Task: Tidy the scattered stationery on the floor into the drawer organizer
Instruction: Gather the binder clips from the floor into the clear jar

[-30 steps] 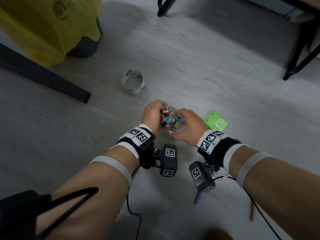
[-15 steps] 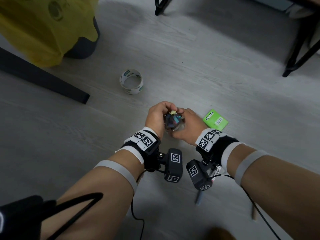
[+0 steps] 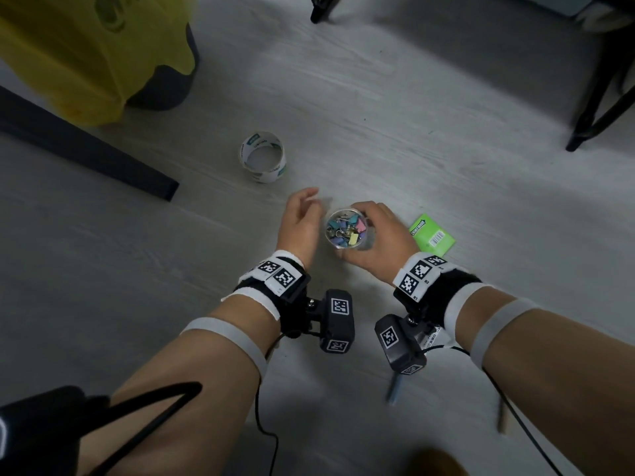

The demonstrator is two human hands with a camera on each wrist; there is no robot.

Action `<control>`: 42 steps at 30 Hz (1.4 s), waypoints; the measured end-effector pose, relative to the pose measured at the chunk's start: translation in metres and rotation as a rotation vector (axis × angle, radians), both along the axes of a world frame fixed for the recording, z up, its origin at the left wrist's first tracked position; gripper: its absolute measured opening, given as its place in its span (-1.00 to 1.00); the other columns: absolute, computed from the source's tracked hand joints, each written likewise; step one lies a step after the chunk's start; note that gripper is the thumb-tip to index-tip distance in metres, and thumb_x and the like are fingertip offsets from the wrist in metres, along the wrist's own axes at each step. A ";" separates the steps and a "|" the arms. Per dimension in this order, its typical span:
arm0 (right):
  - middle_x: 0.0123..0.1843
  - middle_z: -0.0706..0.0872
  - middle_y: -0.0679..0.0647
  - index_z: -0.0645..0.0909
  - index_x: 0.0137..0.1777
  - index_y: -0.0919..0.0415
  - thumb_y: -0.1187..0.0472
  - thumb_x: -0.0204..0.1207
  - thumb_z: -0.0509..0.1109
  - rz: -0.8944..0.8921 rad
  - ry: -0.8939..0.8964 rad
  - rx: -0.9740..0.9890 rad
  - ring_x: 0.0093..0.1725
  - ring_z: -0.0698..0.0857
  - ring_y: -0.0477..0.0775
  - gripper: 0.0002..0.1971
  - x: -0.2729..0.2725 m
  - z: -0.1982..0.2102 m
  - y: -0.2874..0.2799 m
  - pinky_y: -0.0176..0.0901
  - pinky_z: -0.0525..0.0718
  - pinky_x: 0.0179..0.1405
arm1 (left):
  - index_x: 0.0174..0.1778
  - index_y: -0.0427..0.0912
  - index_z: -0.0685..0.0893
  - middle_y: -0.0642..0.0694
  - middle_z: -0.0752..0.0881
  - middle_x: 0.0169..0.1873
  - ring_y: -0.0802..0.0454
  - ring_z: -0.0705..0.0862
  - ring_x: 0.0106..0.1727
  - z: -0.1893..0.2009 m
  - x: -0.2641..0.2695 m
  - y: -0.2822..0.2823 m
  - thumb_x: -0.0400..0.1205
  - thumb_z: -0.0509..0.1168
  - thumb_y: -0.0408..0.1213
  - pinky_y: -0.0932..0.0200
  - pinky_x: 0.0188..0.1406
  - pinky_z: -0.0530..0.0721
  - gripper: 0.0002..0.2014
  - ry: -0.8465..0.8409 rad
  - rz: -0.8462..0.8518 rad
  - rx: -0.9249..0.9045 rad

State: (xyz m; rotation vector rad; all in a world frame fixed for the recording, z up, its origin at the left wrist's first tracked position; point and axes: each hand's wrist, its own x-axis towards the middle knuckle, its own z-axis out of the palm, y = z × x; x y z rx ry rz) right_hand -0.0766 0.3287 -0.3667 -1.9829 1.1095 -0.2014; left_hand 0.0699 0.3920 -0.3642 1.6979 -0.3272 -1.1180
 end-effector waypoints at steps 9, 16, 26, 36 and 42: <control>0.31 0.44 0.06 0.28 0.60 -0.15 -0.27 0.16 0.58 0.260 0.501 -0.133 0.34 0.44 0.16 -0.03 -0.048 -0.010 -0.006 0.12 0.53 0.31 | 0.36 -0.14 0.64 -0.26 0.76 0.20 -0.19 0.79 0.09 -0.011 -0.010 0.022 0.62 0.35 0.10 -0.03 -0.22 0.78 -0.51 0.665 0.095 0.200; 0.25 0.46 0.07 0.51 0.31 -0.04 0.01 0.30 0.53 0.213 0.588 -0.167 0.32 0.44 0.21 -0.45 -0.056 -0.015 -0.005 0.08 0.54 0.21 | 0.35 -0.19 0.65 -0.29 0.74 0.22 -0.24 0.76 0.17 -0.013 -0.006 0.017 0.59 0.38 0.09 -0.11 -0.15 0.79 -0.48 0.725 0.113 0.221; 0.20 0.52 0.03 0.65 0.11 0.06 -0.03 0.38 0.58 -0.131 -0.273 -0.017 0.14 0.66 -0.04 -0.65 -0.001 0.043 -0.024 -0.14 0.68 0.28 | 0.29 -0.27 0.66 -0.30 0.76 0.17 -0.21 0.78 0.09 0.002 -0.008 0.007 0.66 0.28 0.05 -0.17 0.06 0.78 -0.53 0.787 0.091 0.157; 0.11 0.69 -0.07 0.55 0.12 0.04 -0.02 0.25 0.60 0.287 0.007 -0.136 0.13 0.62 0.04 -0.53 -0.008 0.068 -0.054 0.09 0.63 0.16 | 0.22 -0.05 0.70 -0.14 0.79 0.06 -0.04 0.75 0.05 0.047 -0.011 -0.025 0.67 0.23 0.13 -0.04 0.11 0.76 -0.61 0.618 -0.106 0.069; 0.25 0.63 0.00 0.48 0.50 -0.03 -0.03 0.29 0.61 0.526 0.177 -0.180 0.24 0.60 0.05 -0.26 -0.015 0.075 -0.068 -0.01 0.59 0.24 | 0.31 -0.15 0.66 -0.28 0.74 0.25 -0.12 0.79 0.08 0.044 -0.022 -0.018 0.68 0.35 -0.21 -0.13 0.10 0.77 -0.71 0.590 -0.170 0.021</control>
